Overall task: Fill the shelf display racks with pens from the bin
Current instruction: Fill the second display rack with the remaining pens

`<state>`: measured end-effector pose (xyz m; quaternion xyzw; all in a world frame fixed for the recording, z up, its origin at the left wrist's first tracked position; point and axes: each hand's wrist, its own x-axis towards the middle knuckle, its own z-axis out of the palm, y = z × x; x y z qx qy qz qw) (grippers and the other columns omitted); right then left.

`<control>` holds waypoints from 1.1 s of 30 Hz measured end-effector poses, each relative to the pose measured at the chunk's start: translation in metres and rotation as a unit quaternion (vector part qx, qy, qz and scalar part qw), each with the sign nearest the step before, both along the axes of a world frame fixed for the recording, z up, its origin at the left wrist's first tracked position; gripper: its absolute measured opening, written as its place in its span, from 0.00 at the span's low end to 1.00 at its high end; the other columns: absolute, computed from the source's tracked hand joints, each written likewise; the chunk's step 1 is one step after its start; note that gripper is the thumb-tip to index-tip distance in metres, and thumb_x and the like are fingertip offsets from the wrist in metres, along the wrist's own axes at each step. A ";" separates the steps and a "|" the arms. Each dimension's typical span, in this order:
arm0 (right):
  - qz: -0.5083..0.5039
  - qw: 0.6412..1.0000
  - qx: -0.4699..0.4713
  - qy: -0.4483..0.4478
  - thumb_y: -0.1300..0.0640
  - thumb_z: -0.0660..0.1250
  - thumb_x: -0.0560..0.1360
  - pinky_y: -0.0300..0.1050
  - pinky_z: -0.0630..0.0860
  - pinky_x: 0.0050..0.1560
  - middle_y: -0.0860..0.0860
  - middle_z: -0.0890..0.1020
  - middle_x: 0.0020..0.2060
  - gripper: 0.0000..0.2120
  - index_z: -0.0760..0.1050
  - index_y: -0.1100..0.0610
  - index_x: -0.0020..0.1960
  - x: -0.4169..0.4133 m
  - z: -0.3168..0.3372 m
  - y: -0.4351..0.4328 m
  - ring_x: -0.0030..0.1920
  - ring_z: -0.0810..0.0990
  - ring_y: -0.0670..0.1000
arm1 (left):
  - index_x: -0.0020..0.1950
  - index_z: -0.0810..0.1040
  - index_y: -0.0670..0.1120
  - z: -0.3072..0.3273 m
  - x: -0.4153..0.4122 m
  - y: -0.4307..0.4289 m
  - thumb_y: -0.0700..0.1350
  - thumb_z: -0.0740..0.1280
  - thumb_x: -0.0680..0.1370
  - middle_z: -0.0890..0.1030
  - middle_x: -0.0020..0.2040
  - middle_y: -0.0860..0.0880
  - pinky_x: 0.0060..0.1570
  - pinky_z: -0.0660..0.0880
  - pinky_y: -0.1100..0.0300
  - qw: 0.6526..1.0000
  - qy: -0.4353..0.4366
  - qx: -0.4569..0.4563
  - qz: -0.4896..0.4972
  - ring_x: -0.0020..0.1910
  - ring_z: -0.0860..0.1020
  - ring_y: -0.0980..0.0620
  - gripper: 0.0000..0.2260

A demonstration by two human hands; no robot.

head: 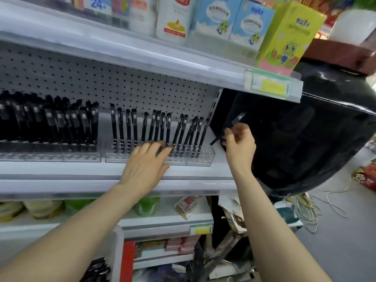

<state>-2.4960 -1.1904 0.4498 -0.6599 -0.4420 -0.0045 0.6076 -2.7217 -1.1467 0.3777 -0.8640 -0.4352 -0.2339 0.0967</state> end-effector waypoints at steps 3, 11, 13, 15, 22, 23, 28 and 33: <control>0.019 0.999 -0.022 -0.030 0.57 0.66 0.78 0.53 0.78 0.51 0.40 0.77 0.40 0.04 0.71 0.51 0.51 0.005 -0.001 0.024 0.44 0.79 0.48 | 0.69 0.73 0.47 -0.006 0.002 0.002 0.51 0.67 0.77 0.77 0.62 0.44 0.61 0.72 0.46 1.000 -0.016 0.022 0.010 0.58 0.75 0.43 0.22; 0.039 0.993 -0.082 -0.081 0.62 0.65 0.78 0.51 0.77 0.45 0.55 0.81 0.42 0.06 0.74 0.60 0.54 0.002 -0.045 0.052 0.44 0.80 0.58 | 0.70 0.72 0.48 -0.014 0.002 0.007 0.50 0.64 0.78 0.75 0.62 0.46 0.61 0.69 0.47 0.998 -0.025 0.051 0.007 0.58 0.73 0.45 0.20; 0.039 0.992 -0.076 -0.094 0.63 0.64 0.78 0.52 0.77 0.44 0.57 0.81 0.42 0.04 0.73 0.60 0.53 0.000 -0.051 0.053 0.43 0.79 0.58 | 0.71 0.71 0.48 -0.014 0.003 0.007 0.50 0.62 0.79 0.75 0.63 0.46 0.62 0.68 0.48 0.999 -0.021 0.045 0.009 0.58 0.72 0.45 0.20; 0.033 0.992 -0.076 -0.097 0.63 0.64 0.78 0.54 0.77 0.45 0.57 0.80 0.43 0.03 0.73 0.60 0.51 -0.001 -0.053 0.055 0.44 0.78 0.58 | 0.72 0.70 0.49 -0.013 0.003 0.007 0.51 0.60 0.79 0.74 0.64 0.46 0.63 0.68 0.47 0.999 -0.020 0.035 0.010 0.59 0.72 0.45 0.21; 0.014 0.991 -0.093 -0.100 0.63 0.64 0.78 0.54 0.77 0.46 0.58 0.79 0.44 0.03 0.74 0.62 0.52 -0.005 -0.050 0.052 0.45 0.78 0.59 | 0.74 0.67 0.49 -0.011 0.003 0.005 0.53 0.59 0.80 0.72 0.67 0.47 0.67 0.66 0.47 1.000 -0.022 0.015 0.004 0.63 0.71 0.45 0.22; 0.011 0.990 -0.105 -0.093 0.62 0.64 0.79 0.54 0.77 0.46 0.59 0.79 0.45 0.05 0.74 0.63 0.52 -0.006 -0.047 0.050 0.46 0.78 0.59 | 0.75 0.66 0.50 -0.010 0.002 0.005 0.53 0.58 0.81 0.71 0.68 0.47 0.69 0.65 0.47 1.000 -0.019 0.009 0.002 0.64 0.70 0.45 0.22; -0.019 0.983 -0.161 -0.086 0.62 0.65 0.79 0.49 0.75 0.55 0.58 0.77 0.58 0.14 0.74 0.62 0.63 -0.023 -0.038 0.037 0.51 0.77 0.55 | 0.78 0.60 0.49 -0.006 -0.017 0.003 0.51 0.59 0.82 0.65 0.74 0.45 0.74 0.57 0.50 0.998 0.001 -0.001 -0.058 0.73 0.63 0.45 0.25; -0.059 0.983 -0.140 -0.101 0.61 0.65 0.79 0.49 0.70 0.60 0.57 0.71 0.62 0.20 0.67 0.62 0.70 -0.074 -0.051 0.007 0.60 0.73 0.57 | 0.76 0.66 0.48 -0.012 -0.066 -0.024 0.47 0.65 0.80 0.68 0.74 0.46 0.74 0.58 0.49 0.997 -0.039 -0.001 -0.065 0.74 0.64 0.45 0.24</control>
